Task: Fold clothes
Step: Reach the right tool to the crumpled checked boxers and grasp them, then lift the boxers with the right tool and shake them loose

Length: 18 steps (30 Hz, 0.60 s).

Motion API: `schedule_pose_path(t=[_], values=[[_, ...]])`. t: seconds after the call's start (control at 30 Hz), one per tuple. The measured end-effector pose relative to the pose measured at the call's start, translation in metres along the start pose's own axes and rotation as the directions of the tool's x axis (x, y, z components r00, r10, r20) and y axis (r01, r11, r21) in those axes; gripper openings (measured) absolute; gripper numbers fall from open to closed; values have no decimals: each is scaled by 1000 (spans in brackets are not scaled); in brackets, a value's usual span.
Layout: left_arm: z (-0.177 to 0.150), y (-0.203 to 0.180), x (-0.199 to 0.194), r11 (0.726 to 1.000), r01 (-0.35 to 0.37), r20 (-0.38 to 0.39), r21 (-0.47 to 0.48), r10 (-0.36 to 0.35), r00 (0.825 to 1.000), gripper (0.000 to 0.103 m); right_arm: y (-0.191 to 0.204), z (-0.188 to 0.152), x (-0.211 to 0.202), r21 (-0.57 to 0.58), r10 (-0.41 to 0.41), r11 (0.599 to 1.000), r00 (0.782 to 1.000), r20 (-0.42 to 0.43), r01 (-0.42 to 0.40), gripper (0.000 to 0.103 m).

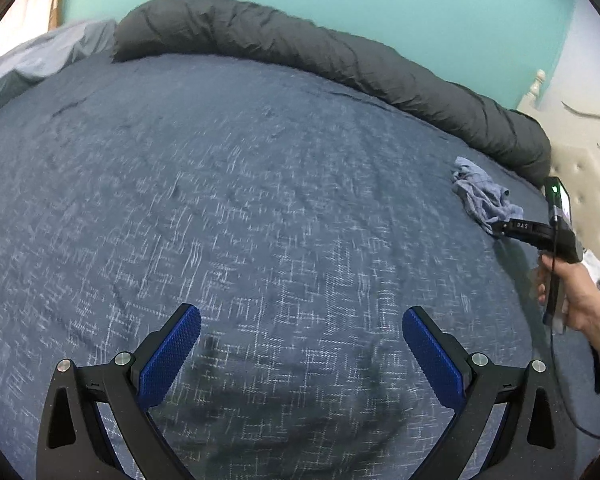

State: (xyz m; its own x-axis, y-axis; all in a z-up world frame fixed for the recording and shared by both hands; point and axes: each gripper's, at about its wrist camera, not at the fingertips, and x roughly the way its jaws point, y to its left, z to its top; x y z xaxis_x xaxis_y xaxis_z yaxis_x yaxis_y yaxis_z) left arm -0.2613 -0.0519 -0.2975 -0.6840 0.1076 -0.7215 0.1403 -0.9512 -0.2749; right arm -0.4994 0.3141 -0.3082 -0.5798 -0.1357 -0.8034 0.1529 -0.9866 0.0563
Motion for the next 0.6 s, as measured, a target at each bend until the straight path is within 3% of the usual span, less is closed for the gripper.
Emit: schedule_pose_path(t=[0.23, 0.37, 0.5, 0.6], values=[[2, -3, -9, 1000, -25, 18, 17, 25, 1000, 103, 20, -5, -57, -58, 92, 995, 990, 104, -86, 7], [5, -2, -22, 1000, 10, 19, -5, -10, 1000, 103, 39, -12, -111, -96, 161, 984, 974, 157, -147, 7], [4, -3, -40, 1000, -22, 24, -8, 22, 999, 103, 71, -10, -166, -154, 231, 967, 953, 196, -202, 7], [3, -6, -55, 1000, 9, 28, -23, -8, 1000, 103, 90, -13, -206, -183, 281, 952, 936, 214, -244, 7]])
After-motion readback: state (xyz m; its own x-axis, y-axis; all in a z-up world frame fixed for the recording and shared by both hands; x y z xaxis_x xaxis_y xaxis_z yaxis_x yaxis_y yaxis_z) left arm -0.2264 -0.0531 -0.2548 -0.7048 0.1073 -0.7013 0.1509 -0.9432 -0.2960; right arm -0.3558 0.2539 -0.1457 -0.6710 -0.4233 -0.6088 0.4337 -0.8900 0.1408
